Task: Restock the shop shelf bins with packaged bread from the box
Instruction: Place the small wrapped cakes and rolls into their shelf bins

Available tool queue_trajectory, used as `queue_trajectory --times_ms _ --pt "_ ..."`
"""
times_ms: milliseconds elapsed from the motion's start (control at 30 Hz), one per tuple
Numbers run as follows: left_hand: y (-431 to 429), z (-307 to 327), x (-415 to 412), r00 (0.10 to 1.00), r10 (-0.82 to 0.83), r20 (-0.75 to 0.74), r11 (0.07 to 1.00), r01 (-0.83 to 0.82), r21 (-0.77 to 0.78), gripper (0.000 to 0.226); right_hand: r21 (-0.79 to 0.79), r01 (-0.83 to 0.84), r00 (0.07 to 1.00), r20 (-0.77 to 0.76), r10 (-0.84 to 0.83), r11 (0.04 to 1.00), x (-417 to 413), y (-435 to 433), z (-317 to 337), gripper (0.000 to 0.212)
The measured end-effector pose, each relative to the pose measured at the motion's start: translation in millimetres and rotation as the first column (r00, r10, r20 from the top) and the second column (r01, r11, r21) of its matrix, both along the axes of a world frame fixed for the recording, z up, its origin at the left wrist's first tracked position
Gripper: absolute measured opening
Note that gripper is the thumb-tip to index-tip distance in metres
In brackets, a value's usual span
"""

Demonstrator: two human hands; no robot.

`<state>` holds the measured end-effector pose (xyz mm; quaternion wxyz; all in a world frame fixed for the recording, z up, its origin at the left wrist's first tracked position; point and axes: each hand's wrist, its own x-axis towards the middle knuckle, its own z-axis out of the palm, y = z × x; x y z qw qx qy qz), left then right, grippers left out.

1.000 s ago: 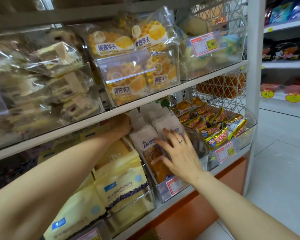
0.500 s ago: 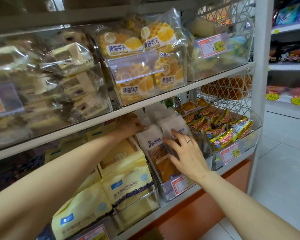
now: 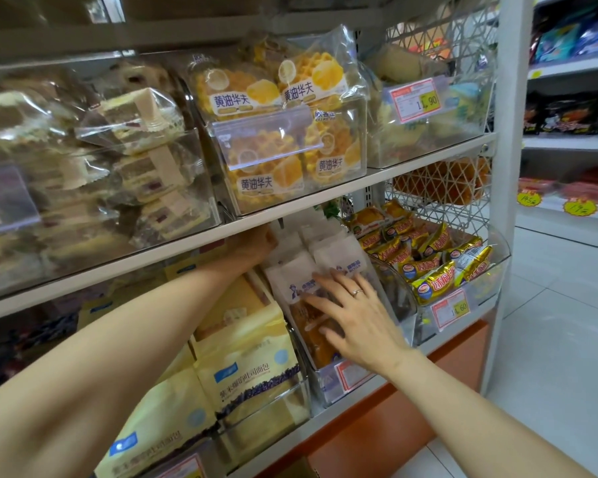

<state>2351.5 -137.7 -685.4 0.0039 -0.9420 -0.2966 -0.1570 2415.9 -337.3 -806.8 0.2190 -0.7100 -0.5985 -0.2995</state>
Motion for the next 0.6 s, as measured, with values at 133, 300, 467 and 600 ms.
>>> queue_trajectory --times_ms 133,300,467,600 --pt "1 -2 -2 0.996 0.019 -0.084 0.999 -0.015 0.043 0.021 0.017 0.025 0.999 0.030 -0.025 1.000 2 -1 -1 0.054" --pt "0 0 -11 0.993 -0.020 -0.118 1.000 0.020 0.000 0.023 0.044 0.064 0.998 -0.009 -0.064 0.997 -3 2 4 0.043" --pt "-15 3 -21 0.988 -0.151 0.031 0.987 0.149 0.066 0.011 0.026 0.102 0.994 -0.051 -0.101 0.994 -6 5 8 0.043" --pt "-18 4 -29 0.963 -0.269 0.026 0.963 0.269 0.016 0.014 0.048 0.106 0.988 -0.114 -0.100 0.993 -9 7 13 0.053"
